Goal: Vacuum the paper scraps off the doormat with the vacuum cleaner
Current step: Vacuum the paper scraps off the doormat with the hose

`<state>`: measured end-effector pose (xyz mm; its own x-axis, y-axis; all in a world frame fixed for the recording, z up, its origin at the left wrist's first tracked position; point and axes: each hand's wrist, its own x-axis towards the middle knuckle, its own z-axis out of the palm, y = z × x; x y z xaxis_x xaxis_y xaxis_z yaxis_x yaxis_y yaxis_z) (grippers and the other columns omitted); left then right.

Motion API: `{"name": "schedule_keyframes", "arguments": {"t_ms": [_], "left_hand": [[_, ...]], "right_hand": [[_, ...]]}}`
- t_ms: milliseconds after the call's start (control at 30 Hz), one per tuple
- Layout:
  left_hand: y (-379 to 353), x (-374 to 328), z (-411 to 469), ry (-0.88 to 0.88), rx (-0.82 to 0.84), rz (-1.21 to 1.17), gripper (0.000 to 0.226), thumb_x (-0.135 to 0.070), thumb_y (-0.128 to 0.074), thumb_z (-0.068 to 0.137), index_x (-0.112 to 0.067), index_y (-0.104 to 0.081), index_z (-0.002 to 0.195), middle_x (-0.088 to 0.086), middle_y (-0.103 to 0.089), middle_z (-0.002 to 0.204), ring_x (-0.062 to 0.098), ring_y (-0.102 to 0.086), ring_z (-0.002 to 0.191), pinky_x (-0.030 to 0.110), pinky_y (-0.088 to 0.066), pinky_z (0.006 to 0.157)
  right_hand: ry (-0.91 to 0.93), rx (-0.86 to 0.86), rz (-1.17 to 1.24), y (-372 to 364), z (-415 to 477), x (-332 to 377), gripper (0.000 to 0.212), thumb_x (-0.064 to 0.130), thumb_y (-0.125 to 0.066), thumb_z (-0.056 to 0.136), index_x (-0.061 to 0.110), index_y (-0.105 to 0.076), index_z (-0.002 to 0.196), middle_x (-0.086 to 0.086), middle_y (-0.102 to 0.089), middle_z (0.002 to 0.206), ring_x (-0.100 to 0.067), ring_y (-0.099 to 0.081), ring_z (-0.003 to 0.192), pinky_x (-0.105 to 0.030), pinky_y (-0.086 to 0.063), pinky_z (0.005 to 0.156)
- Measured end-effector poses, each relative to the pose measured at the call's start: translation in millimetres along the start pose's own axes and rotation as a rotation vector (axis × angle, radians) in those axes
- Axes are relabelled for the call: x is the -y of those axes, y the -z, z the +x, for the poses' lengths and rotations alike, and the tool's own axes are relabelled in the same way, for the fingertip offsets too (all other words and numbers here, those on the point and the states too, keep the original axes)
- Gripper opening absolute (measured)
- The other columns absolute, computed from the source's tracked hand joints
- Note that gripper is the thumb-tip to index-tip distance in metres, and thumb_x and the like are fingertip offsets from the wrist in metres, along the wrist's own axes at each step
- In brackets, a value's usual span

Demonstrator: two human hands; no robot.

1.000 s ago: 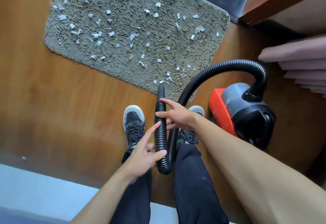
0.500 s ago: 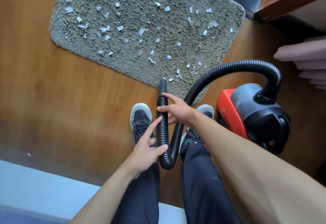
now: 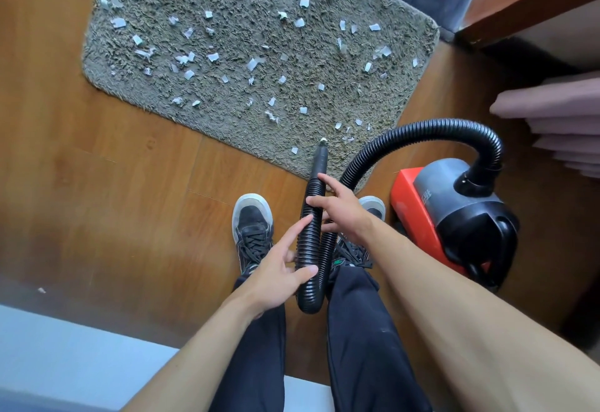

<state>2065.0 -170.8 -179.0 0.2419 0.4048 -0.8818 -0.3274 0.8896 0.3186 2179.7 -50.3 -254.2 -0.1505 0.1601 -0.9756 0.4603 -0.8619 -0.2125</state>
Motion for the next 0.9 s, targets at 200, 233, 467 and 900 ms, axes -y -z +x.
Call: {"name": "schedule_keyframes", "arguments": {"t_ms": [200,233,467,900], "left_hand": [[4.8,5.6,-10.0,-0.004,-0.051,0.009,0.08,-0.002,-0.061,0.095,-0.061,-0.033,0.142,0.001,-0.073,0.11,0.02,-0.073,0.099,0.038,-0.059,0.086],[7.1,6.3,-12.4,-0.008,-0.062,0.01,0.08,-0.002,-0.061,0.095,-0.061,-0.033,0.141,0.003,-0.073,0.113,0.022,-0.073,0.1,0.04,-0.058,0.089],[19.5,4.7,-17.4,-0.016,-0.126,-0.008,0.079,-0.001,-0.061,0.096,-0.058,-0.033,0.144,0.002,-0.075,0.1,0.016,-0.069,0.085,0.053,-0.055,0.089],[-4.9,-20.7,3.9,-0.05,0.016,0.02,0.077,0.007,-0.054,0.097,-0.045,-0.029,0.149,-0.007,-0.065,0.087,-0.001,-0.064,0.06,0.009,-0.047,0.054]], "right_hand": [[-0.02,0.059,-0.049,-13.3,-1.9,4.8,0.068,0.01,-0.064,0.089,0.035,-0.038,0.147,-0.004,-0.067,0.115,-0.015,-0.065,0.074,-0.026,-0.055,0.054],[-0.023,0.077,-0.061,-17.4,-1.4,7.0,0.069,0.009,-0.064,0.089,0.034,-0.038,0.148,-0.006,-0.066,0.117,-0.015,-0.065,0.075,-0.027,-0.055,0.054],[0.001,0.12,-0.108,-39.2,6.2,20.4,0.071,0.006,-0.062,0.088,0.032,-0.036,0.149,-0.01,-0.062,0.121,-0.013,-0.064,0.067,-0.029,-0.056,0.055],[0.055,-0.053,0.042,4.9,0.5,16.6,0.064,0.005,-0.065,0.089,0.033,-0.044,0.143,0.001,-0.065,0.097,0.002,-0.063,0.053,-0.02,-0.049,0.047]]}}
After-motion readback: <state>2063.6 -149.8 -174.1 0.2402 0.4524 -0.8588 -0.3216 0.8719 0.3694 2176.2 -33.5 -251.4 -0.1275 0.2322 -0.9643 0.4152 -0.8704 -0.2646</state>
